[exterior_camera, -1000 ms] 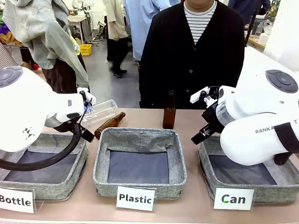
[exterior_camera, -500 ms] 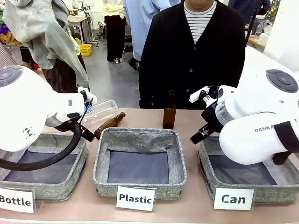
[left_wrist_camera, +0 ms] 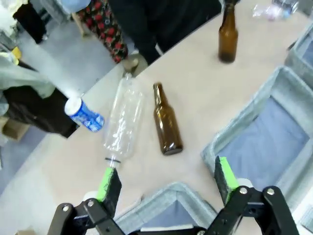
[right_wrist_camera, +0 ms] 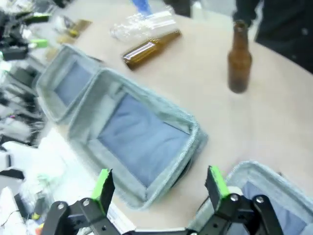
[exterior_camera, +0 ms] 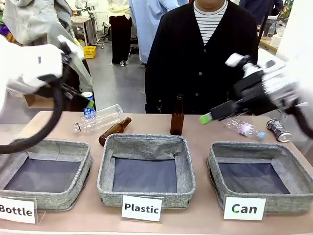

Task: Sort the can waste into the basket.
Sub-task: Pick up the can waste from the table and place it in the right Fabric basket.

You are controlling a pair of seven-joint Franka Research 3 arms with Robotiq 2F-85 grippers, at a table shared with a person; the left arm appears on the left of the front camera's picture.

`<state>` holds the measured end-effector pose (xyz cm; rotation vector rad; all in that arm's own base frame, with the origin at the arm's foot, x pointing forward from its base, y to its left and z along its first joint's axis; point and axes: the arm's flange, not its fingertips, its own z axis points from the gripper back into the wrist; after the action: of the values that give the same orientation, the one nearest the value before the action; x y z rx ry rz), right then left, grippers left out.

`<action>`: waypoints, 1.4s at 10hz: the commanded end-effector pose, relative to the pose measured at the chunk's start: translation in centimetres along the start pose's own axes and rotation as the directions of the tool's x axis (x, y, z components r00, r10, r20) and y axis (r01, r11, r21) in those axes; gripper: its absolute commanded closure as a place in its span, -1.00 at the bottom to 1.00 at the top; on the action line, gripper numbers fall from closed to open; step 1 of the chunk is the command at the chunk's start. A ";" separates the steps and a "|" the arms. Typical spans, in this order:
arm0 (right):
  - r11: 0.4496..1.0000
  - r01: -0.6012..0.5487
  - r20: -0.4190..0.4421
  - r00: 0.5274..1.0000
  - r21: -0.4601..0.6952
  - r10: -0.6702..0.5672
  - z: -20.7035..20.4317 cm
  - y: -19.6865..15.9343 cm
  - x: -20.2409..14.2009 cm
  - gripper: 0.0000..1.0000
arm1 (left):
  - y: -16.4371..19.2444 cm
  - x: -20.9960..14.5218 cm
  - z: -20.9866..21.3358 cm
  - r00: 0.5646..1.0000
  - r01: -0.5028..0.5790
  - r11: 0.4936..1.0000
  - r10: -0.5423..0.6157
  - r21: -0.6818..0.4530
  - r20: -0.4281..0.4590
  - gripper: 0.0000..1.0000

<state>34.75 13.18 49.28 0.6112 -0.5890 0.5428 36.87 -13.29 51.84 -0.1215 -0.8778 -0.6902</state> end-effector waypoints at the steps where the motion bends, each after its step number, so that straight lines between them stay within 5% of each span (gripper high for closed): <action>1: 0.972 -0.104 0.108 0.991 0.209 0.083 5.3 -4.6 -10.8 -1.00 | 0.2 -12.1 5.0 0.986 -0.128 0.963 0.150 -0.238 0.077 -1.00; 4: 0.902 0.048 0.284 0.941 0.429 -0.185 7.4 -13.4 -18.8 -1.00 | 4.6 -25.2 6.9 0.825 -0.360 0.767 0.527 -0.530 0.202 -1.00; 6: 0.786 0.187 0.337 0.827 0.590 -0.449 7.4 -18.9 -22.9 -1.00 | 5.9 -34.2 5.7 0.660 -0.493 0.635 0.718 -0.595 0.219 -1.00; 8: 0.686 0.270 0.321 0.730 0.676 -0.603 7.1 -22.0 -25.3 -1.00 | 4.4 -38.9 3.0 0.513 -0.565 0.488 0.839 -0.666 0.179 -1.00; 9: 0.685 0.318 0.322 0.703 0.655 -0.634 6.9 -22.2 -25.0 -1.00 | 3.8 -38.7 1.7 0.469 -0.659 0.428 0.877 -0.619 0.107 -1.00; 10: 0.728 0.247 0.340 0.758 0.640 -0.556 10.5 -24.0 -24.8 -1.00 | 20.2 -24.7 2.4 0.541 -0.557 0.521 0.818 -0.647 0.193 -1.00; 14: 0.728 0.247 0.340 0.758 0.640 -0.556 10.5 -24.0 -24.8 -1.00 | 20.2 -24.7 2.4 0.541 -0.557 0.521 0.818 -0.647 0.193 -1.00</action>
<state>29.09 -17.19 30.53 1.4870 -0.7210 0.0694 36.61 15.20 39.24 -1.1660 -0.9855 -0.0610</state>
